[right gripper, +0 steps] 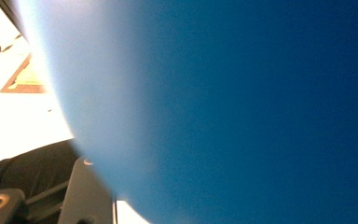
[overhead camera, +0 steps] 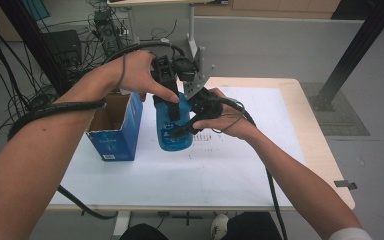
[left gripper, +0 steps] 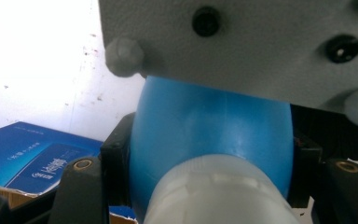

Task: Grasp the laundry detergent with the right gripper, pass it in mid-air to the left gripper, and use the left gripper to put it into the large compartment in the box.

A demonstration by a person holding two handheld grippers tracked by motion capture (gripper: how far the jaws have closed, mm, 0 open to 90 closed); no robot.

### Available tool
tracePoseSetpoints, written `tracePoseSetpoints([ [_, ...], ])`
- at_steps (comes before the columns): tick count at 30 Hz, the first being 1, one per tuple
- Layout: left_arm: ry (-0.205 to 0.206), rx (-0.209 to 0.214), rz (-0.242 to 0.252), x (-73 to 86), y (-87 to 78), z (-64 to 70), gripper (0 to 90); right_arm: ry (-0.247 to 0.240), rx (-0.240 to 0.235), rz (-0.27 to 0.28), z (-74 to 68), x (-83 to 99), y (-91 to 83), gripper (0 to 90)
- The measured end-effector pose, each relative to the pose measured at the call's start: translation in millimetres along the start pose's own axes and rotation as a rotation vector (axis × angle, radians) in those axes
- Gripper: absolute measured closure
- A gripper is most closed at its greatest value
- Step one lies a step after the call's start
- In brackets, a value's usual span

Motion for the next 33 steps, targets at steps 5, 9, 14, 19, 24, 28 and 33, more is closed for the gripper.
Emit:
tracePoseSetpoints([
  [5,-0.003,0.005,-0.009,0.5,2.7,0.5,37.2,-0.002,-0.001,-0.006,-0.6,1.6,1.8,42.4],
  [9,-0.002,0.004,-0.005,0.6,2.5,0.2,37.2,-0.001,-0.003,-0.002,-0.6,2.0,2.2,42.4],
  [14,-0.006,0.006,-0.002,0.2,2.1,0.1,37.2,0.0,-0.007,0.003,-0.3,1.7,2.2,42.2],
  [19,-0.008,0.009,-0.005,0.7,3.2,-0.1,37.2,0.003,-0.006,-0.001,0.1,2.3,2.4,42.1],
  [24,-0.009,0.007,-0.007,0.9,4.7,-0.6,37.2,-0.001,-0.009,0.001,0.8,3.2,4.2,41.9],
  [28,-0.013,0.009,-0.005,1.7,5.5,-0.7,37.2,0.004,-0.016,0.0,0.5,3.5,5.0,41.8],
  [33,-0.019,0.013,-0.009,2.5,5.9,-0.4,37.2,-0.002,-0.017,0.001,0.7,3.5,6.0,41.6],
])
Point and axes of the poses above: each handheld gripper's, and its own axes: y roughly forward along the jaws, x roughly out of its underside, z roughly to its right, the point moved 4 cm from there along y, roughly forward along the jaws, and after that the axes turned 1 degree about -z, right-handed, at the moved point
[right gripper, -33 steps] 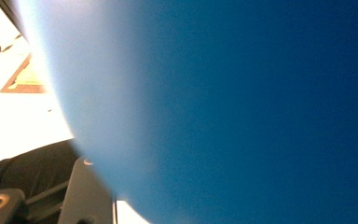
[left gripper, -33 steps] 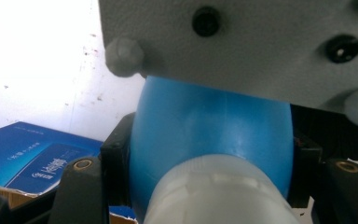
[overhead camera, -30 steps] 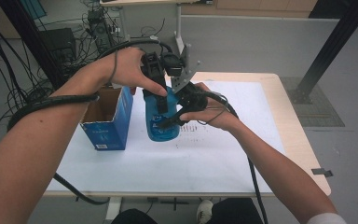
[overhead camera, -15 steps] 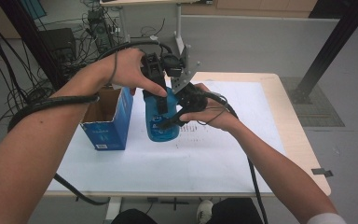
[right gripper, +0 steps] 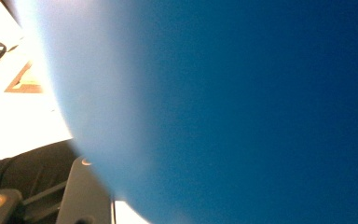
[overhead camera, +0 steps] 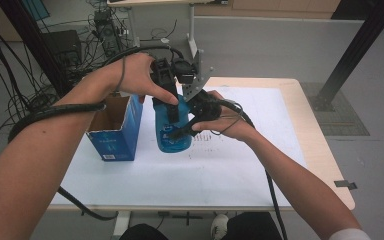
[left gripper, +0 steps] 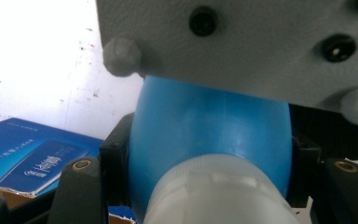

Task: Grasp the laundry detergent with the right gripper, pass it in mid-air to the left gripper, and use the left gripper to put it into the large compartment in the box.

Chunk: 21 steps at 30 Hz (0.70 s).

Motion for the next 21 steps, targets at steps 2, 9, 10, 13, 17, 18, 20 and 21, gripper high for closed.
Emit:
tracePoseSetpoints([
  [2,0.002,0.001,-0.001,0.3,0.0,-0.1,37.2,-0.006,0.001,0.001,0.1,0.1,0.6,41.5],
  [9,-0.003,0.003,0.004,0.8,0.2,0.9,37.2,-0.005,-0.006,0.004,-0.7,0.4,0.7,41.3],
  [10,-0.002,0.002,0.004,0.6,0.0,0.9,37.2,-0.005,-0.006,0.005,-0.8,0.4,0.6,41.3],
  [13,-0.002,0.003,0.002,0.7,-0.4,0.9,37.2,-0.007,-0.004,0.009,-0.7,0.3,0.2,41.2],
  [17,-0.002,0.004,0.002,1.0,-0.3,1.0,37.2,-0.006,-0.005,0.009,-1.1,0.2,0.6,41.1],
  [18,-0.001,0.004,0.002,1.0,-0.3,1.0,37.2,-0.007,-0.003,0.01,-1.1,0.3,0.6,41.1],
  [20,-0.003,0.004,0.004,1.2,-0.2,0.9,37.2,-0.008,-0.003,0.013,-0.9,0.3,0.8,41.1],
  [21,-0.003,0.004,0.003,1.3,-0.3,0.9,37.2,-0.01,-0.004,0.016,-0.7,0.3,1.0,41.0],
])
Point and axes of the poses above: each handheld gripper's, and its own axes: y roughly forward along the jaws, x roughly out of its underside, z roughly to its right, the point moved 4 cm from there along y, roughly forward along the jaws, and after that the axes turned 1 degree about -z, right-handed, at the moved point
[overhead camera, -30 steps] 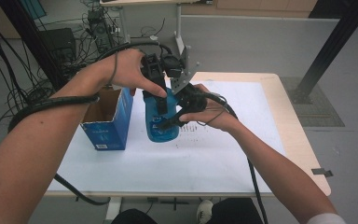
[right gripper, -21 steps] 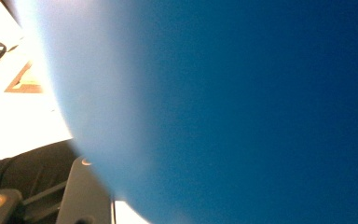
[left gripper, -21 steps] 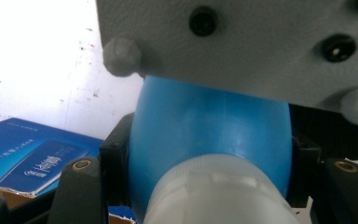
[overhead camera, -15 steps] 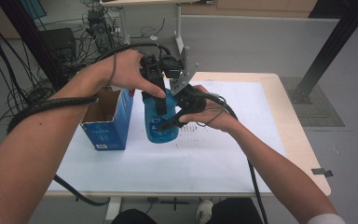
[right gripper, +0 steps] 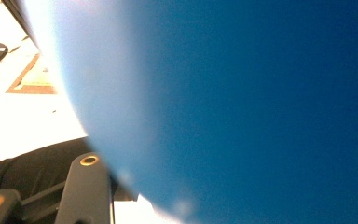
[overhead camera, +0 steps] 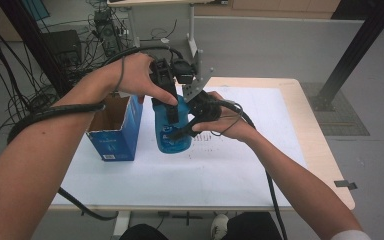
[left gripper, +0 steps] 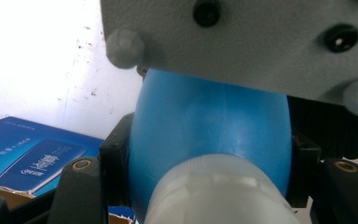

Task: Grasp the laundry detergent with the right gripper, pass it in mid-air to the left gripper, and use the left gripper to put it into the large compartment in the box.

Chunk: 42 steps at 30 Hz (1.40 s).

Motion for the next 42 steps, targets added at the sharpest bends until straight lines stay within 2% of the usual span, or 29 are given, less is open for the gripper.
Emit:
tracePoseSetpoints([
  [14,0.004,-0.006,-0.002,-0.2,-0.5,0.1,37.2,-0.002,0.008,0.003,0.9,0.3,-0.2,40.6],
  [15,0.003,-0.007,-0.002,-0.4,-0.4,0.2,37.2,0.012,0.004,-0.005,-0.3,0.7,-0.9,40.6],
  [16,0.003,-0.007,-0.002,-0.6,-0.4,0.2,37.2,0.001,0.008,0.001,0.6,0.5,-0.6,40.6],
  [21,0.002,-0.012,0.001,-0.7,-0.7,0.2,37.2,0.018,0.003,0.003,-0.4,0.8,-1.3,39.9],
  [22,0.001,-0.011,-0.002,-0.4,-1.0,0.3,37.2,0.008,0.005,0.011,0.7,0.5,-0.9,39.8],
  [23,0.001,-0.012,0.002,-0.3,-0.7,0.3,37.2,0.032,0.001,0.0,-0.8,1.1,-2.0,39.6],
  [28,-0.002,-0.022,0.002,0.8,0.6,0.5,37.2,0.035,-0.006,0.01,-0.4,1.9,-0.8,32.9],
  [30,-0.006,-0.022,0.0,1.3,1.6,0.4,37.2,0.033,0.01,-0.005,-0.1,4.0,0.0,28.8],
  [32,-0.012,-0.022,0.0,2.4,2.1,-0.1,37.2,0.05,0.014,0.004,-0.7,6.5,-1.7,25.9],
  [34,-0.022,-0.025,0.002,3.7,1.7,-1.3,37.2,0.062,0.031,-0.015,0.2,10.7,-3.6,21.0],
  [38,-0.04,-0.037,0.003,6.1,0.7,-2.8,37.2,0.084,0.051,-0.075,-0.8,20.7,-9.2,19.9],
  [42,-0.072,-0.025,0.014,8.0,-1.8,-5.0,37.2,0.129,0.071,-0.126,-4.1,30.4,-17.5,18.1],
])
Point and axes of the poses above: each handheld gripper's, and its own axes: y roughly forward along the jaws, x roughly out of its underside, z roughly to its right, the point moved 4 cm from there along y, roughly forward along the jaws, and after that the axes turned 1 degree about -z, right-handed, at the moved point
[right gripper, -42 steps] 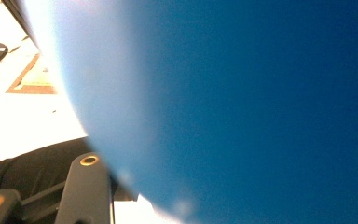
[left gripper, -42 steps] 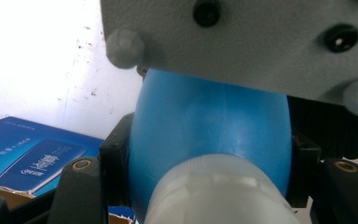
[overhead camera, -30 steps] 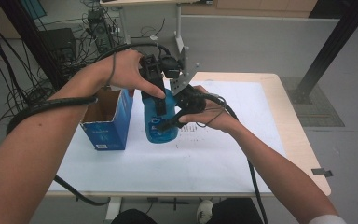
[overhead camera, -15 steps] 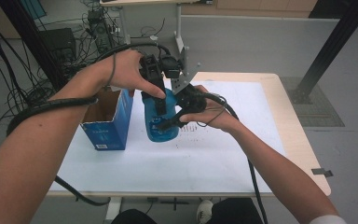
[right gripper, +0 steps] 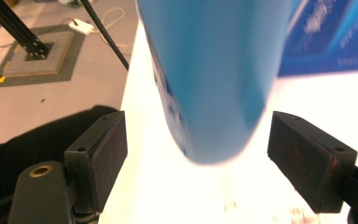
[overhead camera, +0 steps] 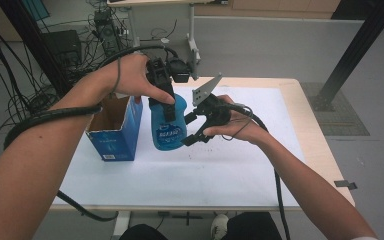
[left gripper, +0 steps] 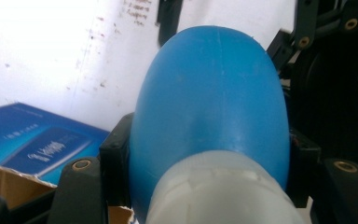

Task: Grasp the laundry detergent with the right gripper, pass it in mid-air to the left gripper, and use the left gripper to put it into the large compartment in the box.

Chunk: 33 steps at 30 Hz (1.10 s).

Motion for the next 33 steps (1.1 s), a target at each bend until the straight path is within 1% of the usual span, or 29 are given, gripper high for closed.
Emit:
tracePoseSetpoints([
  [1,-0.012,0.0,0.008,0.2,-0.6,0.1,37.2,0.012,0.006,-0.002,0.2,1.8,-1.5,15.9],
  [2,-0.016,-0.002,0.003,0.6,-1.6,-0.7,37.2,0.023,0.015,-0.015,-0.1,5.0,-3.8,13.2],
  [3,-0.045,-0.002,0.006,1.1,-2.5,-1.6,37.2,0.033,0.025,-0.03,-0.2,8.4,-6.3,12.6],
  [4,-0.057,-0.005,0.006,1.8,-4.1,-2.7,37.2,0.054,0.047,-0.046,0.2,12.7,-9.6,7.0],
  [5,-0.067,-0.01,0.008,2.7,-5.8,-3.8,37.2,0.065,0.057,-0.059,-0.2,16.3,-12.3,2.9],
  [8,-0.113,-0.026,0.008,5.9,-12.0,-8.4,37.2,0.09,0.089,-0.075,-2.7,27.0,-23.0,5.0],
  [9,-0.139,-0.031,0.007,7.2,-14.9,-10.9,37.2,0.102,0.096,-0.082,-3.3,30.1,-25.4,5.0],
  [10,-0.17,-0.036,0.006,8.4,-17.8,-13.5,37.1,0.12,0.106,-0.098,-4.1,34.3,-28.4,5.2],
  [12,-0.232,-0.055,0.008,11.2,-25.4,-19.1,37.2,0.122,0.122,-0.132,-6.1,42.5,-33.3,5.1],
  [13,-0.259,-0.063,0.009,12.5,-28.8,-21.8,37.2,0.133,0.13,-0.151,-7.3,47.2,-36.5,5.1],
  [14,-0.28,-0.069,0.01,13.7,-31.8,-23.9,37.2,0.136,0.144,-0.163,-8.3,50.4,-39.3,5.2],
  [15,-0.308,-0.078,0.014,15.4,-35.8,-27.0,37.2,0.136,0.147,-0.17,-9.3,52.5,-41.7,5.3],
  [17,-0.369,-0.09,0.021,19.4,-44.3,-32.3,37.2,0.154,0.159,-0.18,-12.1,56.9,-48.1,5.8],
  [18,-0.41,-0.095,0.034,22.0,-50.1,-35.6,37.2,0.163,0.165,-0.192,-13.5,59.3,-51.5,5.9],
  [19,-0.434,-0.098,0.039,24.0,-53.8,-38.1,37.2,0.174,0.17,-0.206,-15.5,62.3,-55.4,5.9],
  [22,-0.531,-0.105,0.063,32.2,-69.5,-47.2,37.2,0.192,0.195,-0.226,-18.7,68.7,-63.9,5.9],
  [23,-0.58,-0.115,0.081,35.0,-75.7,-50.0,37.1,0.196,0.195,-0.234,-19.6,71.0,-66.9,5.9],
  [25,-0.635,-0.128,0.09,40.7,-85.4,-55.2,37.2,0.208,0.205,-0.248,-21.3,75.0,-73.8,6.1],
  [26,-0.672,-0.138,0.104,43.5,-90.7,-57.9,37.1,0.209,0.206,-0.254,-22.3,76.6,-77.4,6.2],
  [27,-0.71,-0.147,0.106,48.1,-98.0,-61.6,37.2,0.21,0.206,-0.255,-23.3,78.0,-81.0,6.2],
  [28,-0.741,-0.158,0.11,51.4,-103.4,-64.3,37.2,0.212,0.211,-0.254,-24.3,79.6,-85.4,6.3],
  [30,-0.789,-0.179,0.109,57.4,-113.2,-68.1,37.1,0.213,0.22,-0.26,-25.7,81.7,-91.7,6.3],
  [31,-0.827,-0.19,0.113,61.2,-120.0,-70.5,37.1,0.218,0.222,-0.263,-26.3,82.9,-95.2,6.6],
  [33,-0.881,-0.201,0.123,66.4,-129.1,-73.5,37.1,0.226,0.221,-0.271,-27.7,84.9,-101.6,7.1],
])
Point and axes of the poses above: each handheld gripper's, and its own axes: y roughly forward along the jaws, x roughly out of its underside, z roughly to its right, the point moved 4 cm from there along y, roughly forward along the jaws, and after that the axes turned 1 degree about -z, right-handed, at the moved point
